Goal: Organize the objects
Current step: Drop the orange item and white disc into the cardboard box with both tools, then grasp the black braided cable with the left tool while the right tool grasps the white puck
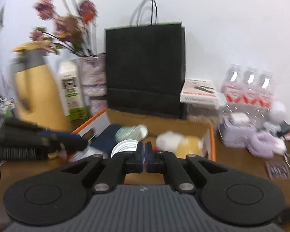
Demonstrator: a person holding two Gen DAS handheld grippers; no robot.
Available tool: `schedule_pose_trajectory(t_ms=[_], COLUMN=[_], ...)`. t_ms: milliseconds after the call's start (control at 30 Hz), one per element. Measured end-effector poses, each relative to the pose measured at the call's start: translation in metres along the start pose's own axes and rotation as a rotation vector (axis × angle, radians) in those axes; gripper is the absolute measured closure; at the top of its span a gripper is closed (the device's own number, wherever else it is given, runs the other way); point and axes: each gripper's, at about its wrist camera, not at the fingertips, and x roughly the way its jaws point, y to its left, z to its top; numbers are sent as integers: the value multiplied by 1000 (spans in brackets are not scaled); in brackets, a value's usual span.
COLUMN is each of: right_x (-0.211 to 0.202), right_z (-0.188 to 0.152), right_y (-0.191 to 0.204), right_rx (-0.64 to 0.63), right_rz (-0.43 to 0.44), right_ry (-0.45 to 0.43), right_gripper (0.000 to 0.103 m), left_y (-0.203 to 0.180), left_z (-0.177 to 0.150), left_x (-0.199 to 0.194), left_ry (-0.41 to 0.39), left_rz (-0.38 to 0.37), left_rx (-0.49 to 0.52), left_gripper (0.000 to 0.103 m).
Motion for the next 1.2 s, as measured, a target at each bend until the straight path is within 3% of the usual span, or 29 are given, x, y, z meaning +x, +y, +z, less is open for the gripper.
schedule_pose_trajectory(t_ms=[33,67,133,167,200,300,367,433,633,733,833,867,900,1100,1200], right_x=[26,49,97,118,133,138,130,120,34,-23,-86,-107,-129,-244,-286], right_z=[12,20,28,28,26,15,11,11,19,12,-12,-23,-37,-139,-193], right_y=[-3,-9,-26,-35,-43,-55,-51,-45,-40,-33,-22,-19,-15,19,40], right_rx=[16,44,118,157,203,262,211,161,80,46,25,22,19,72,59], right_rz=[-10,-8,-18,-25,-40,-30,-39,-61,-51,-48,-18,-4,15,51,47], right_ry=[12,25,59,82,109,85,75,76,14,-17,-43,-52,-57,-50,6], right_gripper=[100,98,84,63,57,54,45,42,26,21,17,10,6,2,2], left_y=[4,13,32,43,50,66,65,62,24,-1,-15,-20,-24,-53,-49], left_z=[5,10,15,14,12,9,12,19,21,2,-38,-59,-77,-207,-251], left_x=[20,41,72,82,86,79,69,54,-29,-81,-147,-170,-188,-275,-291], left_ry=[11,15,34,37,38,17,-7,-30,-71,-117,-198,-213,-211,-186,-113], left_rz=[-17,14,64,84,86,47,69,103,187,162,129,105,83,13,9], left_rx=[-7,-47,-114,-165,-196,-232,-204,-180,-25,63,37,32,32,57,-31], left_gripper=[95,82,54,54,53,46,40,40,27,26,16,15,13,6,7])
